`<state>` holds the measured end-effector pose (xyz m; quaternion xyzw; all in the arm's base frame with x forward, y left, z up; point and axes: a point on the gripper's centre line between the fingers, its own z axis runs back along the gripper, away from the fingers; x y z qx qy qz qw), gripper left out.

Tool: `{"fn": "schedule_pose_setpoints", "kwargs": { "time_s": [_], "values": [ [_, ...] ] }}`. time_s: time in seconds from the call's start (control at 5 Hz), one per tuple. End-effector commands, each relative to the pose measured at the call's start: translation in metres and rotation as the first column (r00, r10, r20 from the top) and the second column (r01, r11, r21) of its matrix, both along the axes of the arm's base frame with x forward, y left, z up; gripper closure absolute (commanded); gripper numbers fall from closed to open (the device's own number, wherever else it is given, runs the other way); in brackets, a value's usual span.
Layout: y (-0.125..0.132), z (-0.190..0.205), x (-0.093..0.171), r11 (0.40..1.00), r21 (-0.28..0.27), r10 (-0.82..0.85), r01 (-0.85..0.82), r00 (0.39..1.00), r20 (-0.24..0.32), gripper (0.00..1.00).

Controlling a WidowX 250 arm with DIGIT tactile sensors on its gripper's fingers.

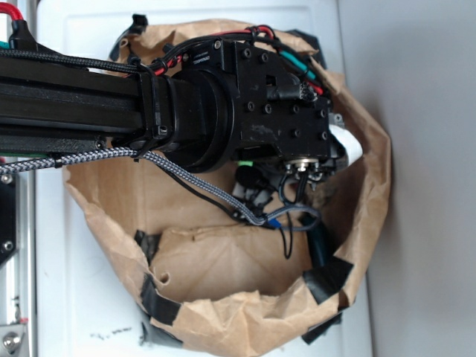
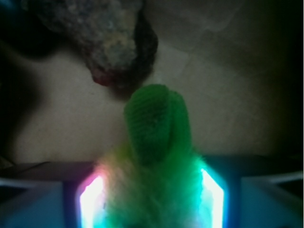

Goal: Grab the green animal.

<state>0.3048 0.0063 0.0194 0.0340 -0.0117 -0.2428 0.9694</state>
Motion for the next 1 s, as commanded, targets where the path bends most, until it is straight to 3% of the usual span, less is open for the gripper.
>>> {"fn": "schedule_pose_setpoints", "kwargs": {
  "time_s": [0.0,0.2,0.4,0.6,0.8],
  "values": [
    [0.0,0.032,0.0,0.998,-0.054,0.029,-0.026,0.998,0.055,1.0],
    [-0.003,0.081,-0.019,0.982,-0.19,0.013,-0.001,0.998,0.06,1.0],
    [-0.008,0.131,-0.038,0.962,-0.272,-0.016,0.017,1.0,0.006,1.0],
    [-0.008,0.16,-0.049,0.949,-0.315,-0.004,0.002,1.0,-0.003,1.0],
    [-0.005,0.16,-0.049,0.943,-0.331,0.007,-0.014,1.0,-0.021,1.0]
  ]
}}
